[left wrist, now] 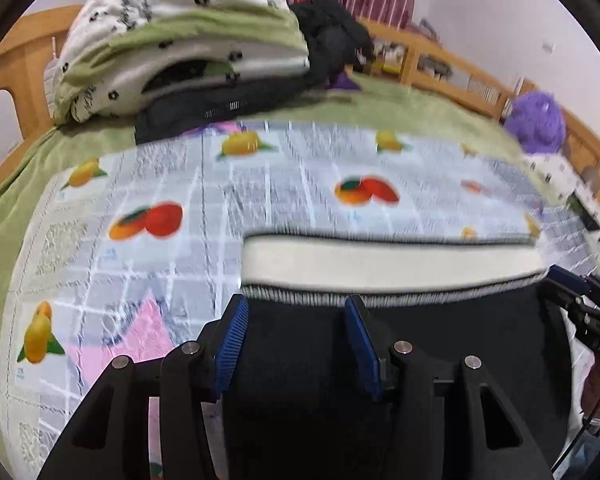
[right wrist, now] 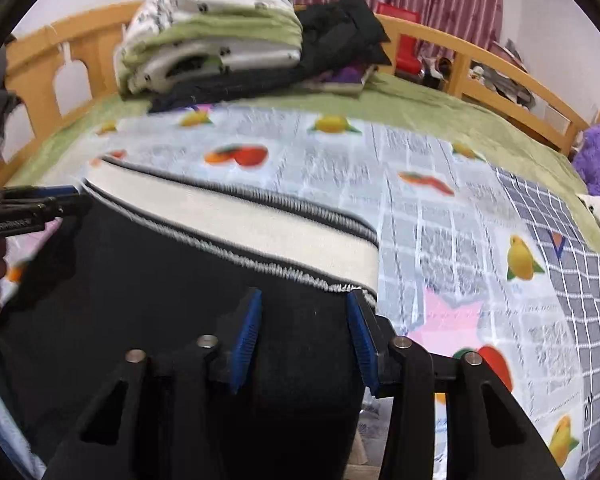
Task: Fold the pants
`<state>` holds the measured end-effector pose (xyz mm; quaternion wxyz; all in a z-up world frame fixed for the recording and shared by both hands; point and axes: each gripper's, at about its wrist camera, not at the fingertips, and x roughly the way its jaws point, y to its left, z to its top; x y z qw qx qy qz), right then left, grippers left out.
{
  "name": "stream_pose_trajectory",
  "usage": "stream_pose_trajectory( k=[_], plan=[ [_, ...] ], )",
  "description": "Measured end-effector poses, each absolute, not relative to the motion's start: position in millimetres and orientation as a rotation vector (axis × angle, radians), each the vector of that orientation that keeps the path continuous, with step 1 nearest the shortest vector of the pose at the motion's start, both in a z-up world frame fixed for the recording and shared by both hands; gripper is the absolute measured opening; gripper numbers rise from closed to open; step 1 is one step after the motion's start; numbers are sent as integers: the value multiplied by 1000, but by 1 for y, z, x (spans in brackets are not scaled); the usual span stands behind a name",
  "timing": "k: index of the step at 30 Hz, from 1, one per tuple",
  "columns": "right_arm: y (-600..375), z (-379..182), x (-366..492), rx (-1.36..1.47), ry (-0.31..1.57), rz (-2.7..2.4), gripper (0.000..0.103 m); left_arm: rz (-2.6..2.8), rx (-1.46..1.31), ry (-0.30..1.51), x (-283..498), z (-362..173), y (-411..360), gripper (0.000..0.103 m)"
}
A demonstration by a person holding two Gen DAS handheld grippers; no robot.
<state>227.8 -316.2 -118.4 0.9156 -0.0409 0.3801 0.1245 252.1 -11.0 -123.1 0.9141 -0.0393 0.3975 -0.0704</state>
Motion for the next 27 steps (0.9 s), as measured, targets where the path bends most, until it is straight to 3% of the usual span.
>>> stream_pose_trajectory(
  k=[4, 10, 21, 27],
  plan=[
    [-317, -117, 249, -52, 774, 248, 33, -144, -72, 843, 272, -129, -15, 49],
    [-304, -143, 271, -122, 800, 191, 33, -162, -151, 889, 286, -153, -2, 64],
    [-316, -138, 262, -65, 817, 221, 34, -209, -218, 917, 262, -153, 10, 64],
    [-331, -133, 212, 27, 918, 303, 39, -237, -80, 938, 213, -156, 2, 62]
  ],
)
